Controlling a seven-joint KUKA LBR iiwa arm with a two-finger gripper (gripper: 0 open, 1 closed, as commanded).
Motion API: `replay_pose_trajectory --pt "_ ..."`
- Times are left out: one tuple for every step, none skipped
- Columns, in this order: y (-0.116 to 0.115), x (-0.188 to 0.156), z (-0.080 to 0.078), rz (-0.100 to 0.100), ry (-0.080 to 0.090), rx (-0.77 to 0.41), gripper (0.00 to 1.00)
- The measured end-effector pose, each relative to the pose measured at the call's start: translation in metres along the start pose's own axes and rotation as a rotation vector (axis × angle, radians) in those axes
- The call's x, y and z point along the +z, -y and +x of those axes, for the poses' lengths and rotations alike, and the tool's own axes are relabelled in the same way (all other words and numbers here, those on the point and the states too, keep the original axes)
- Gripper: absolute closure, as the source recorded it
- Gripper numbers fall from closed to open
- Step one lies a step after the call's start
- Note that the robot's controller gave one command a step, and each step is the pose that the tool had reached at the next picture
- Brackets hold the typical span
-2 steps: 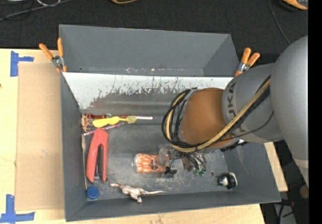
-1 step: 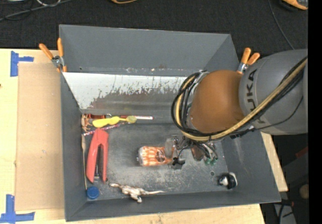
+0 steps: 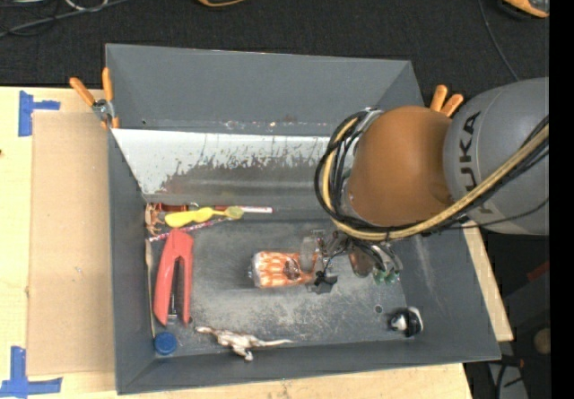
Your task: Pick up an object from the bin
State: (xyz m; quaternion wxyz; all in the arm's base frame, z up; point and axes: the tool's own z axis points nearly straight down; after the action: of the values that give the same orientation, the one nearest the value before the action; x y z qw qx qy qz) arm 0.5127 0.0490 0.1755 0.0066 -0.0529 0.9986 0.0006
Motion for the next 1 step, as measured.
replay_pose_trajectory --pt "0.01 -0.0181 -0.0288 0.0 0.008 -0.005 1.0"
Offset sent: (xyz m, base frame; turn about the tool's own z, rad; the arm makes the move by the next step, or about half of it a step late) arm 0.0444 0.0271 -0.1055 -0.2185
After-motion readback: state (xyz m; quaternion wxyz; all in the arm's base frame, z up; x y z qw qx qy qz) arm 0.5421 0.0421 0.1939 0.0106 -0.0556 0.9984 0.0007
